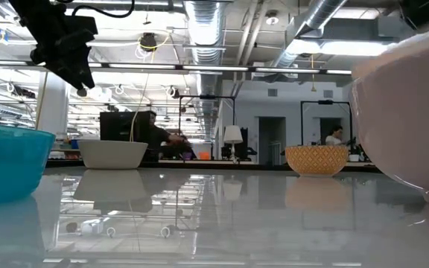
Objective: Nest bowls inside each other
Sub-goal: Stack the light orange bowl on top of the white bowl
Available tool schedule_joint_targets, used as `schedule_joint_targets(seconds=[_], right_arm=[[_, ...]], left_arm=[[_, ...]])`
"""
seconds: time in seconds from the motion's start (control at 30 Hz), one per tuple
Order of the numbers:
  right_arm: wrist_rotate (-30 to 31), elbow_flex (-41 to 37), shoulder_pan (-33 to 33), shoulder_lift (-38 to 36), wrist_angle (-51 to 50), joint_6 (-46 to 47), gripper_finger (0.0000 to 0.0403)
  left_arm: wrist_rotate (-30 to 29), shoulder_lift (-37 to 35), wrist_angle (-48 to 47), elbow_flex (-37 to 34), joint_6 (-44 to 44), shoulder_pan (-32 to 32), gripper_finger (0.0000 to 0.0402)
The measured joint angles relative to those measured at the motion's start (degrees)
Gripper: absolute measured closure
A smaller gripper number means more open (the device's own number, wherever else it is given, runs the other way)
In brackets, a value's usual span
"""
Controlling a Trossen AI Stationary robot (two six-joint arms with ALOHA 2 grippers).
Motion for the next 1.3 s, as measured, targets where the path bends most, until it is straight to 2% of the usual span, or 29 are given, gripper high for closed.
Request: schedule_joint_targets(seconds=[0.27,0.43,0.6,0.7,0.8,0.9,0.97,1.1,1.17,1.3], right_arm=[[-5.4,0.2,-0.2,-0.4,-2.8,-0.2,0.0213],[-9.2,2.1,-1.6,-3.7,-5.3,-1.1,0.0148],[-8.9,4.3,-2.6,-8.5,-6.0,-0.9,0.0128],[-9.1,4.3,-2.4,-10.4,-1.1,-2.2,0.0128],[-9.1,3.4,-1.4,-11.4,5.8,-6.1,0.0144],[-11.5,1.7,-0.8,-11.6,12.0,-7.1,0.0191],[-11.9,0.4,-0.5,-11.3,14.7,-7.2,0.0241],[-11.3,-3.6,0.6,-11.3,21.9,-7.9,0.0367],[-11.0,-5.8,1.4,-11.3,23.5,-6.5,0.0383],[-10.5,-10.0,2.9,-11.5,29.5,-3.7,0.0366]], left_arm=[[0.2,0.0,0.0,0.0,-0.1,0.0,0.0146],[0.2,0.0,0.0,0.0,-0.1,0.0,0.0146],[0.2,0.0,0.0,0.0,0.2,0.0,0.0146],[0.2,0.0,0.0,0.0,0.4,0.0,0.0146],[0.2,0.0,0.0,0.0,0.4,0.0,0.0146],[0.2,0.0,0.0,0.0,0.3,0.0,0.0146],[0.1,0.0,0.0,0.0,0.3,0.0,0.0146],[0.0,0.0,0.0,0.0,0.2,0.0,0.0146],[-0.1,0.0,0.0,0.0,0.2,0.0,0.0146],[0.0,0.0,0.0,0.0,0.1,0.0,0.0146]])
